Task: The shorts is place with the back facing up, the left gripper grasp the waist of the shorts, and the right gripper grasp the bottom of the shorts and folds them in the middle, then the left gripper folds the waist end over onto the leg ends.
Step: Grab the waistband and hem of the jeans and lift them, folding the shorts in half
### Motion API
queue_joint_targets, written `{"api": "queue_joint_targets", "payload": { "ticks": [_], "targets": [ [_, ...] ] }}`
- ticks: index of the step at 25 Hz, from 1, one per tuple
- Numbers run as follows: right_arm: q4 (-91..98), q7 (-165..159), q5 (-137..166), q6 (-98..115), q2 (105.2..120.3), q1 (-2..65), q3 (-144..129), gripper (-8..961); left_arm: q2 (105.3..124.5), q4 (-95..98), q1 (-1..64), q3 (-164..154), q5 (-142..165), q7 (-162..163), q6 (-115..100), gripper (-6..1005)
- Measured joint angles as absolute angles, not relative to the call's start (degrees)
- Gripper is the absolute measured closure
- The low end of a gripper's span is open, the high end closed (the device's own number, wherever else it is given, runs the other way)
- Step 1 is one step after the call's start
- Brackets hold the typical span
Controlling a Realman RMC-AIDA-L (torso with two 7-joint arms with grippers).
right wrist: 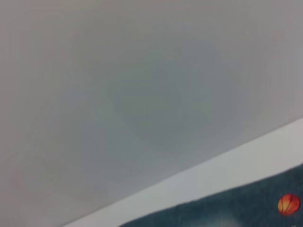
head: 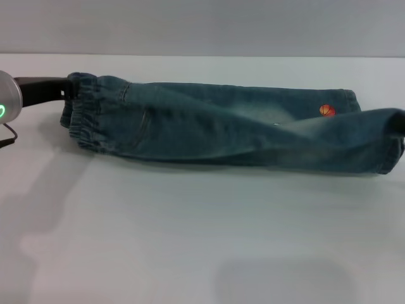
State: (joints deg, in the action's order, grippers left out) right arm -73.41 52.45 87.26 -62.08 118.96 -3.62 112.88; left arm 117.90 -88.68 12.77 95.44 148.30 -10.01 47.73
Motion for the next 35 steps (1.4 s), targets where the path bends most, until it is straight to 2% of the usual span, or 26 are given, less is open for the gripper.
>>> {"api": "queue_joint_targets", "payload": {
  "ticks": [35],
  "targets": [
    [-52.9, 58.1, 78.7, -62.8, 118.81, 6.4, 123.4, 892, 117.94, -80.3, 18.4, 96.9, 145.6, -10.5, 40.5, 955]
  ]
}}
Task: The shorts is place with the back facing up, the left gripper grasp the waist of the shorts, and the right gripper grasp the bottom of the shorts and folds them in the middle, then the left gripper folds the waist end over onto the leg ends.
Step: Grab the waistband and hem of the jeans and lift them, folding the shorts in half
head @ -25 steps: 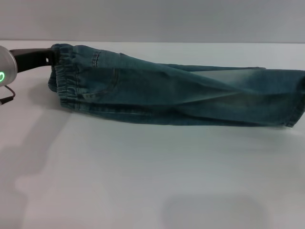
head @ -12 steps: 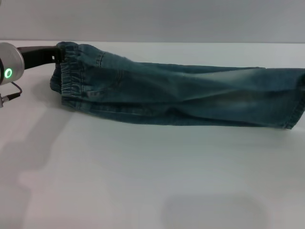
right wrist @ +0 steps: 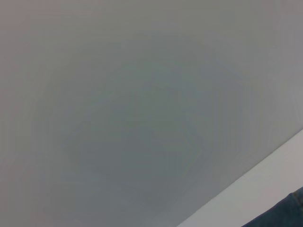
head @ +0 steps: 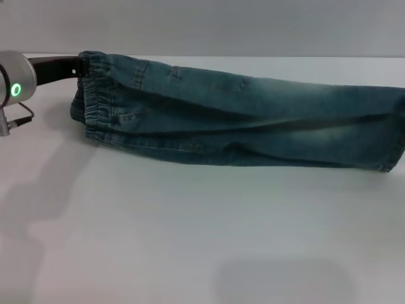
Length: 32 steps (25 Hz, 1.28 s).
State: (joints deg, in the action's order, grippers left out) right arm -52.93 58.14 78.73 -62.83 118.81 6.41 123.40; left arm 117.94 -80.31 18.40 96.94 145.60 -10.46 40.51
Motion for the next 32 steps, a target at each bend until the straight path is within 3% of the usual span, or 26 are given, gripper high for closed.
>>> {"api": "queue_joint_targets", "payload": {
  "ticks": [27, 32],
  "targets": [
    [-46.4, 60.2, 78.5, -63.4, 118.67, 10.9, 129.4, 893, 117.95, -75.3, 22.0, 96.9, 144.9, -10.4, 39.4, 954],
    [-45.4, 60.4, 79.0, -63.7, 118.49, 12.1, 130.1, 892, 117.78, -70.4, 25.5, 97.1, 143.0, -10.8, 39.0, 954]
  ]
}}
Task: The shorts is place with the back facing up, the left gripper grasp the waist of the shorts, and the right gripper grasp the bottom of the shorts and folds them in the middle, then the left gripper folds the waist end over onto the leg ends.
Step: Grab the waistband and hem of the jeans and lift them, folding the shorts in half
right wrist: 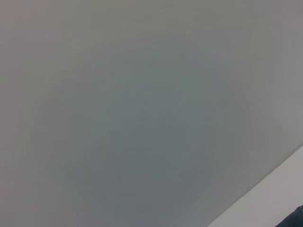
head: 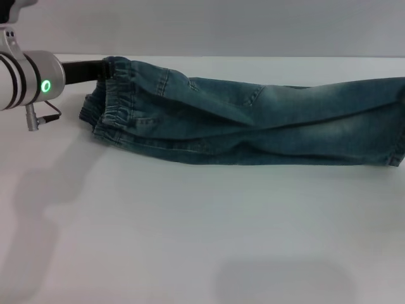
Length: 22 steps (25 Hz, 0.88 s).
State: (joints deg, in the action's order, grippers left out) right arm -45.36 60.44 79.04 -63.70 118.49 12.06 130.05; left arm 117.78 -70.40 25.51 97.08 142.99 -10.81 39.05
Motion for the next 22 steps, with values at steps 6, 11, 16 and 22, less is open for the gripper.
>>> {"api": "queue_joint_targets", "payload": {
  "ticks": [6, 11, 16, 22],
  "targets": [
    [-45.0, 60.7, 79.1, -63.8, 118.47, 12.2, 129.8, 892, 117.84, -69.0, 26.3, 97.2, 142.7, -11.4, 39.7, 824],
    [-44.2, 60.9, 79.0, -63.7, 118.48, 12.2, 130.0, 892, 117.8, -69.0, 26.5, 98.6, 142.7, -11.4, 41.7, 662],
    [-42.8, 61.0, 78.7, -63.2, 118.5, 12.7, 133.3, 892, 117.7, -70.3, 25.9, 98.7, 142.9, -11.4, 43.0, 494],
    [-42.0, 60.8, 79.0, -63.1, 118.46, 13.9, 134.3, 893, 117.76, -70.7, 25.4, 98.7, 142.9, -11.4, 43.9, 291]
  ]
}}
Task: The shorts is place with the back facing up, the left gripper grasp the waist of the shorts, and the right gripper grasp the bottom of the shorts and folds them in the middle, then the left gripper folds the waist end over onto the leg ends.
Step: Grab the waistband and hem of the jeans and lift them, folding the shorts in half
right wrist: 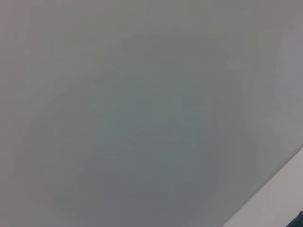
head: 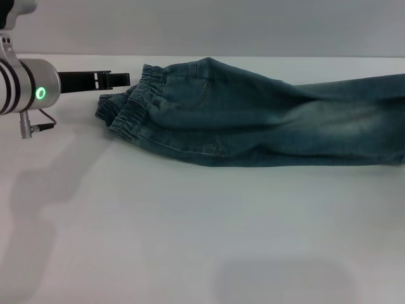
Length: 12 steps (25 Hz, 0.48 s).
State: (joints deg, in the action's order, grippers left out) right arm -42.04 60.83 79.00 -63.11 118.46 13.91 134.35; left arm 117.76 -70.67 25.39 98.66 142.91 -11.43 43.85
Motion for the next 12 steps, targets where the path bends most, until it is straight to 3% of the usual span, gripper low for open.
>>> {"api": "queue_joint_targets", "payload": {
  "ticks": [4, 12],
  "targets": [
    [-40.6, 61.5, 79.0, -62.5, 118.46, 14.9, 134.9, 892, 117.75, -70.8, 24.9, 98.6, 142.9, -11.4, 44.1, 155],
    [-40.3, 66.6, 79.0, -62.0, 118.48, 15.7, 136.3, 888, 117.77, -71.5, 24.0, 98.5, 142.6, -12.3, 44.6, 150]
  ]
}}
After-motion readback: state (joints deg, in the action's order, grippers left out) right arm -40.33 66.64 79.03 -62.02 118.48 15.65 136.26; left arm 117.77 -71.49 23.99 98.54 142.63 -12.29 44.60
